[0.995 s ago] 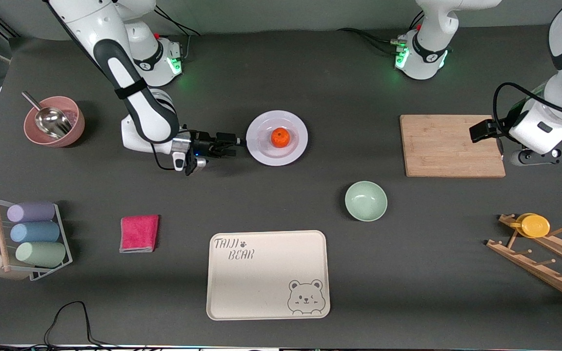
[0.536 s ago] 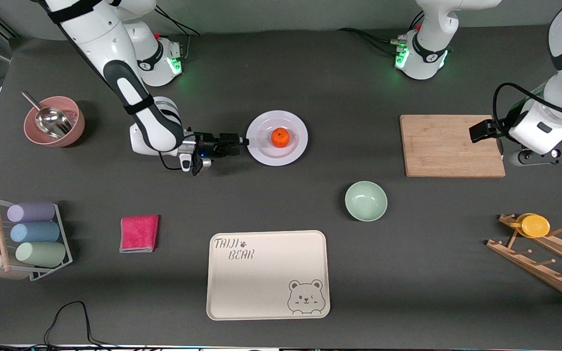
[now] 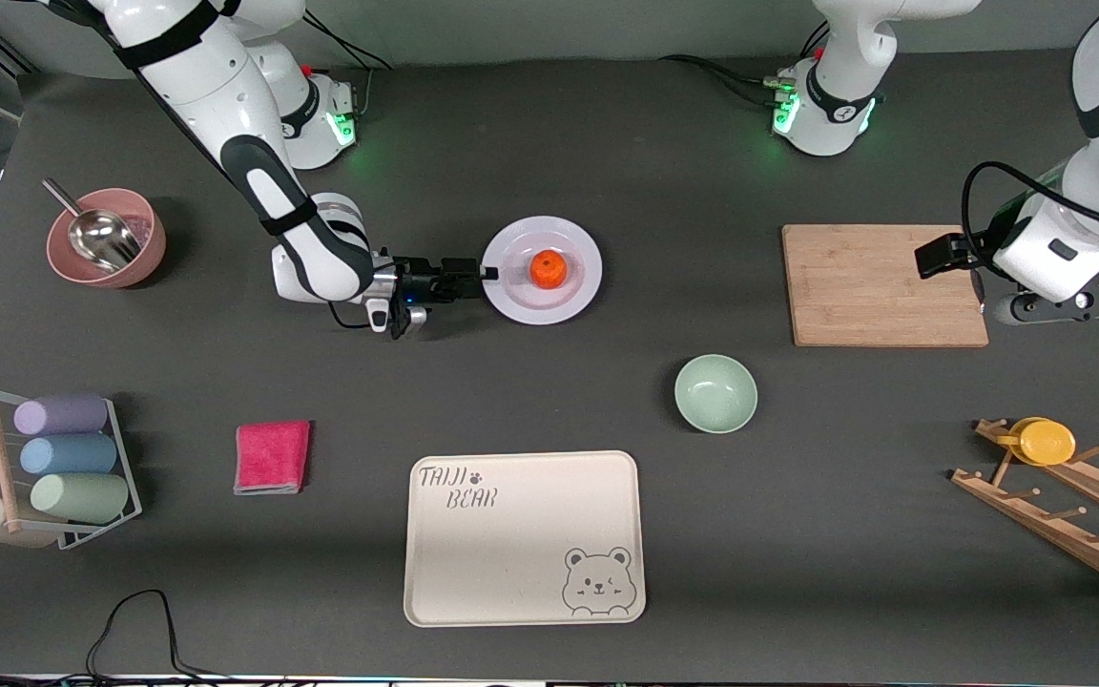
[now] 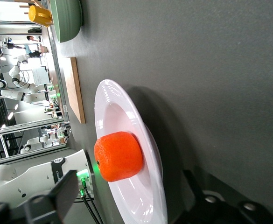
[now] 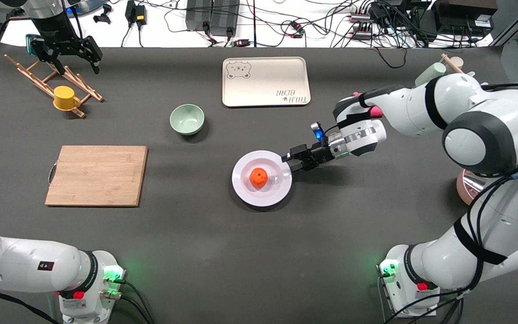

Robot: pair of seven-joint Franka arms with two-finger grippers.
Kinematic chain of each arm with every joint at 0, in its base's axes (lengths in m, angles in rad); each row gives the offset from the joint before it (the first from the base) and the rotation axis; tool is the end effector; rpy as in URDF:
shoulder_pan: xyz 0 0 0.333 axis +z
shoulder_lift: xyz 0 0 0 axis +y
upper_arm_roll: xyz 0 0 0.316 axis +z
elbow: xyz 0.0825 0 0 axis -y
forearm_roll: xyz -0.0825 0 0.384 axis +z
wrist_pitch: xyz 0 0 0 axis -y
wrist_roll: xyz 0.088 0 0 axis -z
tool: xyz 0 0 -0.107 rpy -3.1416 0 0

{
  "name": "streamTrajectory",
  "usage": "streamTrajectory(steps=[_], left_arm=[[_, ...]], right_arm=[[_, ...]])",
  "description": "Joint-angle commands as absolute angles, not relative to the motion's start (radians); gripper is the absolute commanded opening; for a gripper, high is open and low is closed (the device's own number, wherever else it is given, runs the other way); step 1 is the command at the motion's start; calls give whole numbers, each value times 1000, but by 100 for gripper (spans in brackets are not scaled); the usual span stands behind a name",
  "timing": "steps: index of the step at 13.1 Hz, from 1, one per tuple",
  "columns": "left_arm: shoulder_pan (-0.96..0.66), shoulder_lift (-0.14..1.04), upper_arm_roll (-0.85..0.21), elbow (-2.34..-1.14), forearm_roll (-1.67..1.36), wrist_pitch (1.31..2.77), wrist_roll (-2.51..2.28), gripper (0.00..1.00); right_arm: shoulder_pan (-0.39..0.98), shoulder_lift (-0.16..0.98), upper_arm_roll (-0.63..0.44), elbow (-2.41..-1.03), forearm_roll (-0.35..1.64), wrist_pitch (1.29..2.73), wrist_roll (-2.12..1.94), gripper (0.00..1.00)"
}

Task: Place orange and plate with both arms
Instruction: 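Grasp the plate rim with the right gripper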

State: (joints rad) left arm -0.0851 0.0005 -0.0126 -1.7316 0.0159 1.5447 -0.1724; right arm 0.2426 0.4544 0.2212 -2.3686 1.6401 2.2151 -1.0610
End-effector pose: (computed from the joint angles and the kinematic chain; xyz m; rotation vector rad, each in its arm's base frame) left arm 0.5390 -0.0511 0.5472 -3.0855 -0.1136 0.2842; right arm 0.3912 0.2438 0.1233 -2.0669 -0.0132 0.1886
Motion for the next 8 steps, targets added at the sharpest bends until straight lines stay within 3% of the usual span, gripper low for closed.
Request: streamTrajectory(steps=[1,6,8], left_arm=[[-94,-12,-8,-1733,5,1529,-179,100],[-94,-14,-8,-1730,5,1522,-179,100],[-94,-14,-8,-1732,5,1523,-179,100]], right_arm=[[236,475,232,-2358,1684,2218,-1110,83],[236,515,236,-2349,1717,2224,-1175,65],[236,522,244,-2349,1727,2230,-1180,52]])
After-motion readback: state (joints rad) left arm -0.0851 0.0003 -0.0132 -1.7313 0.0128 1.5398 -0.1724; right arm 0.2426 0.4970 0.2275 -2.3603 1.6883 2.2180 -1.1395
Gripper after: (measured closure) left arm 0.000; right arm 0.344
